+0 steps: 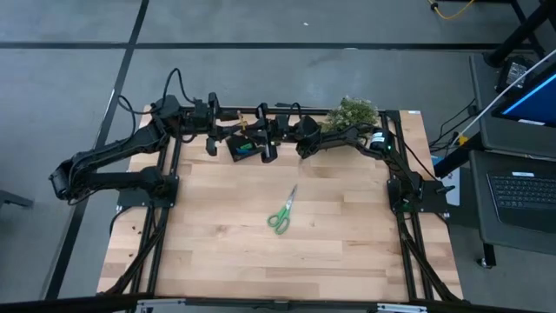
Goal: Pick and place office supplies into organizer
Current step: Put the yellow pencil into the black desk organizer
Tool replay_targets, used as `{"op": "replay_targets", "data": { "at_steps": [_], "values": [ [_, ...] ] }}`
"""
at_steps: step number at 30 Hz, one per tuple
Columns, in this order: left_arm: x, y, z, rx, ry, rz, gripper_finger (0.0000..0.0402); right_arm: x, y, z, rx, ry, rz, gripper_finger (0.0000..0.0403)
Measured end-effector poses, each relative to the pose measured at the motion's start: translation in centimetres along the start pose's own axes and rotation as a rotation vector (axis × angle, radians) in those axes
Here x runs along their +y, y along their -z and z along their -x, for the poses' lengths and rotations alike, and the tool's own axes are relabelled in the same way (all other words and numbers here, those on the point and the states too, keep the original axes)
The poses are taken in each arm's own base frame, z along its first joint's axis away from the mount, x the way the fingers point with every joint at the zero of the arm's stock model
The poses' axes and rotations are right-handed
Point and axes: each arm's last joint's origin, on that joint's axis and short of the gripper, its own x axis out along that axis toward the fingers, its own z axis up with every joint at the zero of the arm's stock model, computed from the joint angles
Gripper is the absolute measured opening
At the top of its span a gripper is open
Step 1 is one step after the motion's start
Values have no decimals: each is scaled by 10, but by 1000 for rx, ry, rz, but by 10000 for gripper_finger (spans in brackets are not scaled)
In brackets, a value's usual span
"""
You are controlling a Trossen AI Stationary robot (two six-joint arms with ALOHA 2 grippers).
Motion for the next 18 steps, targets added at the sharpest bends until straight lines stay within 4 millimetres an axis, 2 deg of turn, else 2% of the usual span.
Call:
{"op": "replay_targets", "data": {
  "at_steps": [8,18],
  "values": [
    [0,-6,0,-53,0,-31,143,0,0,0,1,0,1,25],
    [-1,-2,-5,-40,15,-1,116,0,2,0,21,5,-12,25]
  ]
}}
